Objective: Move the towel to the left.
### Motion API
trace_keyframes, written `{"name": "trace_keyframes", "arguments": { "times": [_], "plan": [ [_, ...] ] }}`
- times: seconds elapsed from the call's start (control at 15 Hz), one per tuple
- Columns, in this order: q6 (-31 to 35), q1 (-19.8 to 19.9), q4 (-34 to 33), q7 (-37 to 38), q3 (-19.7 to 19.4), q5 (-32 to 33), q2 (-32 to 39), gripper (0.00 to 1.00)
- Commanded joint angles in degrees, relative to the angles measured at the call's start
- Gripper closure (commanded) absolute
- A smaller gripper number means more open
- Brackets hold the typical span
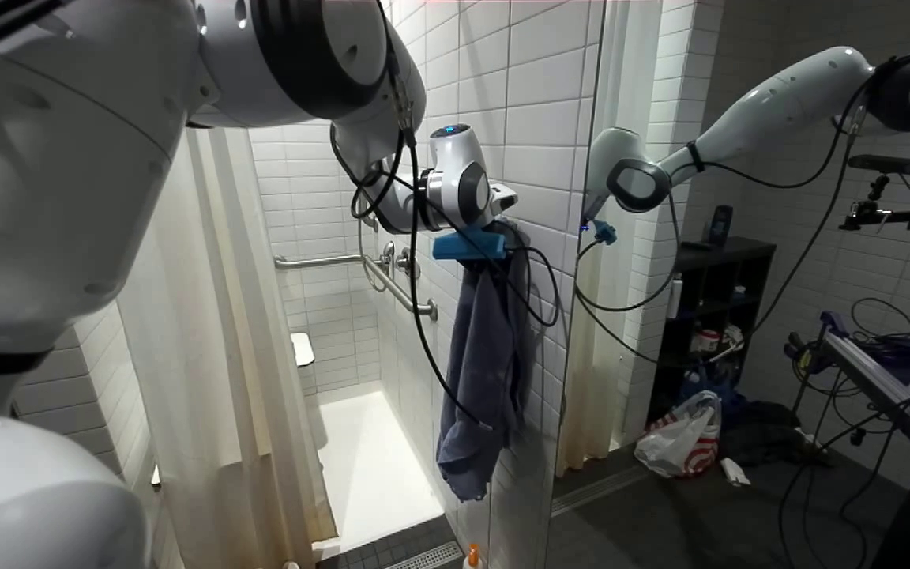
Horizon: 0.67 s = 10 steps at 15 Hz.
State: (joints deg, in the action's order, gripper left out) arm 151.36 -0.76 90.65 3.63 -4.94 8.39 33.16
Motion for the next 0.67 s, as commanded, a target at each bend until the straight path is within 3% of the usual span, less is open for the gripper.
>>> {"name": "trace_keyframes", "arguments": {
  "times": [0.0,0.2,0.6],
  "plan": [
    [-3.2,-1.7,5.3,0.0,-1.6,2.8,-7.2,0.98],
    [-7.4,-2.6,6.5,0.2,-1.7,5.2,-11.5,0.98],
    [-22.7,-4.7,3.1,1.0,-0.2,10.6,-18.2,0.98]
  ]
}}
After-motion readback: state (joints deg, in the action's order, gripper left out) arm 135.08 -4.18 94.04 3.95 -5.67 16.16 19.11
